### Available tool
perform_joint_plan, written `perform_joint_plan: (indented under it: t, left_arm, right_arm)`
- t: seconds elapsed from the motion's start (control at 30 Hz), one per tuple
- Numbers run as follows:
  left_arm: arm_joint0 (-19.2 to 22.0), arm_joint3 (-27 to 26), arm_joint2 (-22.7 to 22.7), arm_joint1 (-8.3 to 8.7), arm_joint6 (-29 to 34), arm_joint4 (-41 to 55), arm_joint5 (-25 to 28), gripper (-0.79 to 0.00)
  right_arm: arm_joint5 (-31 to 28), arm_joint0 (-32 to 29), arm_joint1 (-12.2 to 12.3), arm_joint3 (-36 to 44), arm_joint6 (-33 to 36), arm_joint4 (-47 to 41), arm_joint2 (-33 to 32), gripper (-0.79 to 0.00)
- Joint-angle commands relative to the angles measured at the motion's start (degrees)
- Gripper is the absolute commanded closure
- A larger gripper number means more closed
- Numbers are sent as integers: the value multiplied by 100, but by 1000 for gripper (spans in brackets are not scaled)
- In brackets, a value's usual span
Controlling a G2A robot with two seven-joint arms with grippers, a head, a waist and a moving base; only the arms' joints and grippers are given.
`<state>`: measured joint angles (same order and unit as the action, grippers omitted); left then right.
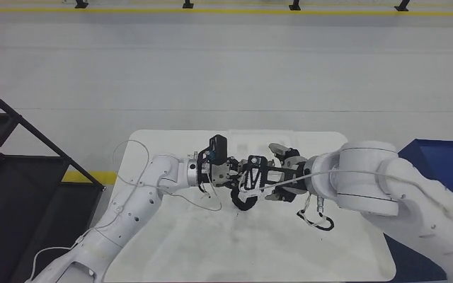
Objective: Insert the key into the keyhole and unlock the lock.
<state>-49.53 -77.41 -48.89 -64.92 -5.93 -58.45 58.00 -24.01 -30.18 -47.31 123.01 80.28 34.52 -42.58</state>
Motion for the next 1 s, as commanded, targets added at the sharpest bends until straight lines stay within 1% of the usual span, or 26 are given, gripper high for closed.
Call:
perform_joint_plan:
  t: [0.0, 0.17, 0.2, 0.27, 0.57, 0.63, 0.67, 0.77, 0.87, 0.97]
  left_arm:
    - [26, -37, 59, 55, 89, 150, 0, 0]
    - [53, -75, 192, 162, 291, 474, 0, 0]
    - [57, -77, 217, 179, 325, 522, 0, 0]
    - [71, -97, 276, 210, 391, 604, 0, 0]
    - [143, -142, 466, 311, 508, 814, 0, 0]
    - [157, -142, 507, 325, 515, 846, 0, 0]
    - [167, -139, 524, 332, 518, 862, 0, 0]
    - [195, -128, 574, 351, 530, 906, 0, 0]
    - [223, -125, 627, 367, 537, 957, 0, 0]
    - [253, -121, 671, 381, 536, 984, 0, 0]
  right_arm:
    - [-13, 83, 66, 33, -14, 129, 129, -379]
    - [-57, 250, 167, 110, -58, 414, 383, -339]
    - [-64, 271, 177, 122, -64, 427, 411, -317]
    - [-61, 310, 192, 135, -62, 454, 471, -299]
    - [-89, 394, 192, 181, -90, 452, 622, -302]
    - [-84, 375, 184, 197, -87, 452, 628, -286]
    - [-84, 367, 181, 207, -85, 458, 632, -259]
    - [-99, 338, 172, 220, -134, 450, 620, -108]
    - [-106, 307, 168, 238, -170, 454, 596, 0]
    - [-78, 269, 165, 237, -207, 425, 563, 0]
